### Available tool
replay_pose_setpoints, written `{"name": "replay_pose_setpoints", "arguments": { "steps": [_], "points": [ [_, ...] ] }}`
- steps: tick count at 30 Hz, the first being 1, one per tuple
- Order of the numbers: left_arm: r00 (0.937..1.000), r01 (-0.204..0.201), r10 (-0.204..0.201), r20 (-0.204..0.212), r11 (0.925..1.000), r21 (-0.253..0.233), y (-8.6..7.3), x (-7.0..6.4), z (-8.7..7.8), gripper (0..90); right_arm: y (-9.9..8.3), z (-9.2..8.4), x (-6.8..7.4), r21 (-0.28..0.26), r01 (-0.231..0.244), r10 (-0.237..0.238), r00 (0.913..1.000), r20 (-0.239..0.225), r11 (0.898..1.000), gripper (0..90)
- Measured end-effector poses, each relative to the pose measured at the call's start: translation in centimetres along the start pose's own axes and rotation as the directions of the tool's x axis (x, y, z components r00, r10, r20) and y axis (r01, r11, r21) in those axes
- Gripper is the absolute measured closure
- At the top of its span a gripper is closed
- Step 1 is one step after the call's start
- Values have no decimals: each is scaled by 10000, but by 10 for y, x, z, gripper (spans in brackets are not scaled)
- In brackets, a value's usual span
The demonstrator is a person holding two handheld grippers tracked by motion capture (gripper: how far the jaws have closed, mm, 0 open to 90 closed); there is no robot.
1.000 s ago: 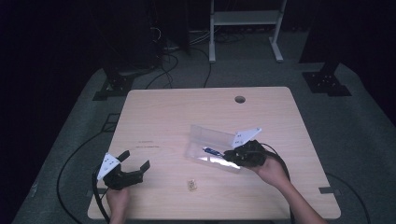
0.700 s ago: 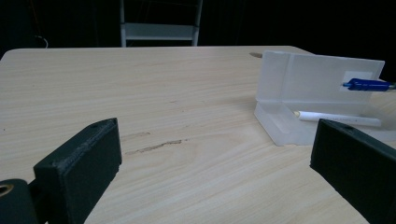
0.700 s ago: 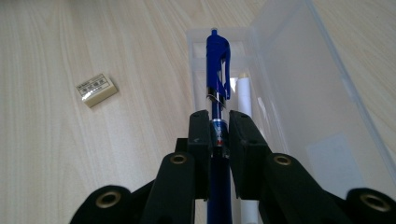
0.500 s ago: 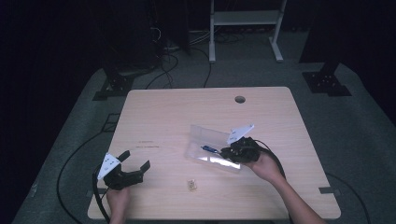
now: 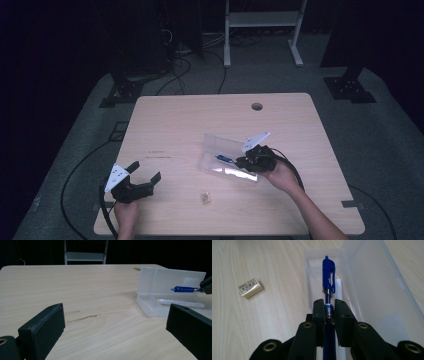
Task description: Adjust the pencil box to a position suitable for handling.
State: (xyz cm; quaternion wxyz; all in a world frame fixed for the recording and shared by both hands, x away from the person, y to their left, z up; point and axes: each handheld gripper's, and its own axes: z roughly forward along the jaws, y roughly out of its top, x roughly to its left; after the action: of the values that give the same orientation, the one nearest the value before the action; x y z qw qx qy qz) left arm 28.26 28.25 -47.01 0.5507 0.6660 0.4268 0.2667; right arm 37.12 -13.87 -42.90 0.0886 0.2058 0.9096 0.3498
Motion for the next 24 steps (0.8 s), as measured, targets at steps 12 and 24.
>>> {"name": "replay_pose_setpoints", "arguments": {
  "steps": [12, 24],
  "points": [
    [10000, 6, -6, 12, 10000, -7, 0, 0, -1, 11, 0, 9, -3, 175, -40, 42, 10000, -86, 9998, 791],
    [10000, 50, -51, -16, 10000, -47, 0, 1, -2, 11, -4, 27, -2, 632, -45, 65, 9995, -318, 9980, 791]
  ]
}}
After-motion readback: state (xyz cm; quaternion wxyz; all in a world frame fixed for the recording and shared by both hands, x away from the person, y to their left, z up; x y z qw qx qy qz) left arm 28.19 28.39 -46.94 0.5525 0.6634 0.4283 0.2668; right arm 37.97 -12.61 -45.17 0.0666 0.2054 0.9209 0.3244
